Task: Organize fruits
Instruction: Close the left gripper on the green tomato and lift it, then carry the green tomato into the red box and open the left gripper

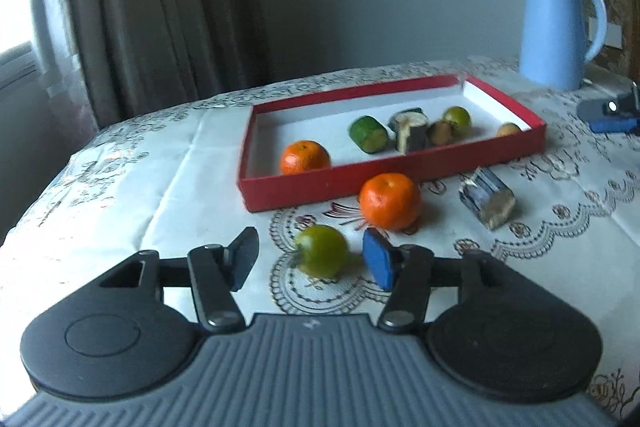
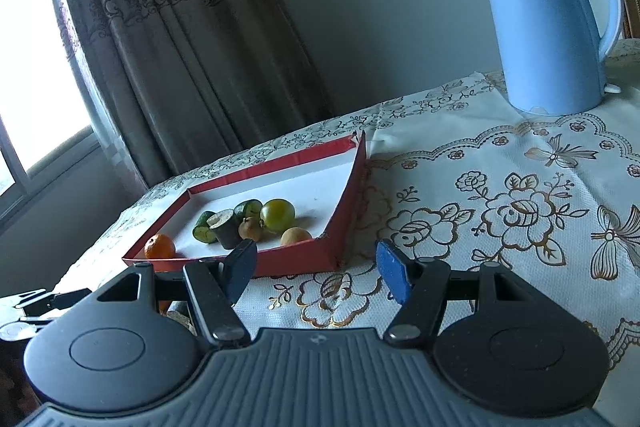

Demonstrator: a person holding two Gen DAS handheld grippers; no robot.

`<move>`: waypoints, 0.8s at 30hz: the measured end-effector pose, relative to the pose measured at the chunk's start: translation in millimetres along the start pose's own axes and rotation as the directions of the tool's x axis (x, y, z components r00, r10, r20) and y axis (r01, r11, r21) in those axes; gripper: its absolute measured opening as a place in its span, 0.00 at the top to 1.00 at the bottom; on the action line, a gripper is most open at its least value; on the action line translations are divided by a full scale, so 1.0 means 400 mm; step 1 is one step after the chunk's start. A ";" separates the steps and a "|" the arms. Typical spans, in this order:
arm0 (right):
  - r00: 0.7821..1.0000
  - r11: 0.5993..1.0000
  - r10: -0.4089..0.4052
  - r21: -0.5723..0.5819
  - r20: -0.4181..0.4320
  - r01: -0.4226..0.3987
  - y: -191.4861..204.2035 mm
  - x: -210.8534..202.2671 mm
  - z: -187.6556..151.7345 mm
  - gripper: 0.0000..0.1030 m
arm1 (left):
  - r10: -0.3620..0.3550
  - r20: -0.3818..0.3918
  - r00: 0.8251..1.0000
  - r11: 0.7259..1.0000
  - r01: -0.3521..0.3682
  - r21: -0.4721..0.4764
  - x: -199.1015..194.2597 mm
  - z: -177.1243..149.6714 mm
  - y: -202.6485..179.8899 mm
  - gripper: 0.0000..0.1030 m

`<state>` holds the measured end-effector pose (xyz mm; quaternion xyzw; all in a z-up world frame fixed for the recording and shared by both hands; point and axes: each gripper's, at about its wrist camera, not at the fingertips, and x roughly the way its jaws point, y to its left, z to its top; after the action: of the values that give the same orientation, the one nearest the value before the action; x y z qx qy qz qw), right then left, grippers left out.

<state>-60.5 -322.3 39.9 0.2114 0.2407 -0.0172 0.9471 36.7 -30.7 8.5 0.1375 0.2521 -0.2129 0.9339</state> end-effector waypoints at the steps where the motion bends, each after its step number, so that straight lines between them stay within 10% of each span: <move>1: 1.000 1.000 0.001 -0.001 -0.002 -0.001 0.002 0.001 0.000 0.36 | 0.003 0.005 1.000 1.000 -0.003 0.009 0.003 -0.001 -0.005 0.39; 6: 1.000 1.000 0.001 -0.005 -0.007 -0.001 0.003 0.003 -0.001 0.36 | -0.004 -0.017 1.000 1.000 0.005 0.016 0.034 0.004 -0.011 0.39; 12: 1.000 1.000 0.003 -0.010 -0.011 -0.003 0.004 0.007 -0.002 0.36 | -0.042 -0.107 0.993 0.997 0.035 -0.070 0.089 0.004 0.024 0.67; 24: 1.000 1.000 0.002 -0.014 -0.014 -0.002 0.005 0.010 -0.004 0.36 | -0.014 -0.034 0.999 0.997 0.012 -0.081 0.036 0.014 0.013 0.69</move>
<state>-57.4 -319.6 37.4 0.2052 0.2474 -0.0132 0.9468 52.5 -33.1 6.5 0.1018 0.2774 -0.2062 0.9328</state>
